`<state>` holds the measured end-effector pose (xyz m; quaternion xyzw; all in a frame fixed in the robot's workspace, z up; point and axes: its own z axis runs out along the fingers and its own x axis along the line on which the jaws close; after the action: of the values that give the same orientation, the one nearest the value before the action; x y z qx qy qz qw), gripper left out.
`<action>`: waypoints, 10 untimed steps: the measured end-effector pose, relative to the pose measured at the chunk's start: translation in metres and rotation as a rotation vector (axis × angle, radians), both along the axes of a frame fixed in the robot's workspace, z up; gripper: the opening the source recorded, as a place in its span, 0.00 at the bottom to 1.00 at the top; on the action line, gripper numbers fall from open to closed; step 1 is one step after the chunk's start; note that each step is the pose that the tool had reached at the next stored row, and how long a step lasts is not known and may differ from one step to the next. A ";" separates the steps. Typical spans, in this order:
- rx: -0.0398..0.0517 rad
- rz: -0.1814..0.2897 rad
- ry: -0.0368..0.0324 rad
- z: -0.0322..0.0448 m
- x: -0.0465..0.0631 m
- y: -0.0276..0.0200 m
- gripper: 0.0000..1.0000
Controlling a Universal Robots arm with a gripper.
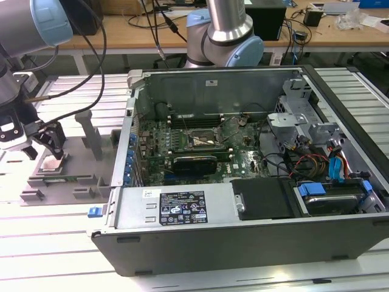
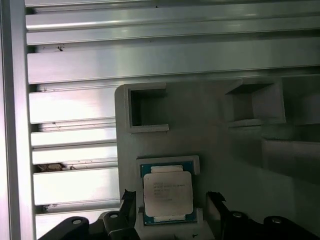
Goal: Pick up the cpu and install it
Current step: 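Pick up the cpu and move it towards the insertion slot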
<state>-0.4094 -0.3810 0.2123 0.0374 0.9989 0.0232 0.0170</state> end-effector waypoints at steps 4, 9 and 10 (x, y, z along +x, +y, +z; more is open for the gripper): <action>-0.0002 0.000 0.0007 -0.0080 0.000 0.0000 0.66; -0.0002 0.000 0.0007 -0.0139 0.000 0.0013 0.66; -0.0002 0.000 0.0008 -0.0147 0.000 0.0016 0.66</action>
<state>-0.4092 -0.3795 0.1976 0.0372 0.9989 0.0231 0.0166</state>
